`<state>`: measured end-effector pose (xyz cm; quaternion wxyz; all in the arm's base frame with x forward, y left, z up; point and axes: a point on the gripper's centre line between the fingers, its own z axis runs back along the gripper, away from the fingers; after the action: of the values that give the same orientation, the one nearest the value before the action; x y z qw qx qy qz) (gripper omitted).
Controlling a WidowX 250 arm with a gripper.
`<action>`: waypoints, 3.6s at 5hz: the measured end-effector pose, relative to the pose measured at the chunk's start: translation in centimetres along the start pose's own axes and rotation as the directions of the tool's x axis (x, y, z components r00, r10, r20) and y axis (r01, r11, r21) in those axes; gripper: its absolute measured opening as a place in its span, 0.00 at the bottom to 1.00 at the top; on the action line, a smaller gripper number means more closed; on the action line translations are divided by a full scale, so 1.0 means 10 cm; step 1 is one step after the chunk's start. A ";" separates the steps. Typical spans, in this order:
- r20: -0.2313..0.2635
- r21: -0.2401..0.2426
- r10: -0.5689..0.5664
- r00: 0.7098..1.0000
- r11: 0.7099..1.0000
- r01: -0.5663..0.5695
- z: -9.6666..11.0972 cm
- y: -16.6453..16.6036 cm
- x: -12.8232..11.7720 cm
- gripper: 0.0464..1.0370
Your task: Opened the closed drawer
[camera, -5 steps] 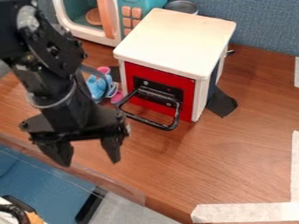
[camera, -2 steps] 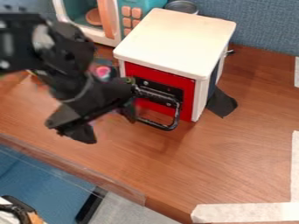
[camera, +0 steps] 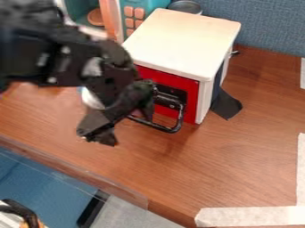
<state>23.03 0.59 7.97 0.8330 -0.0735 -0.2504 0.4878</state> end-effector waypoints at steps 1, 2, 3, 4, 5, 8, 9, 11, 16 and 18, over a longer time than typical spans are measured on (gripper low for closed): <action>0.023 0.004 0.048 0.999 0.999 -0.048 -0.09 -0.11 0.05 0.96; 0.039 -0.009 0.088 0.995 0.996 -0.088 -0.12 -0.23 0.13 0.96; 0.047 0.009 0.132 0.990 0.991 -0.133 -0.21 -0.21 0.19 0.96; 0.046 0.044 0.171 0.984 0.984 -0.173 -0.32 -0.13 0.24 0.96; 0.040 0.070 0.194 0.980 0.978 -0.197 -0.41 -0.08 0.23 0.96; 0.054 0.101 0.294 0.954 0.949 -0.298 -0.60 0.04 0.14 0.31; 0.069 0.118 0.304 0.950 0.943 -0.311 -0.67 0.08 0.08 0.15; 0.061 0.125 0.315 0.947 0.939 -0.320 -0.56 0.19 -0.04 0.11; 0.043 0.092 0.328 0.944 0.939 -0.331 -0.06 0.51 -0.26 0.11; 0.041 0.091 0.327 0.944 0.940 -0.329 -0.01 0.58 -0.30 0.11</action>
<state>17.40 0.99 4.74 0.7395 -0.0675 -0.2215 0.6321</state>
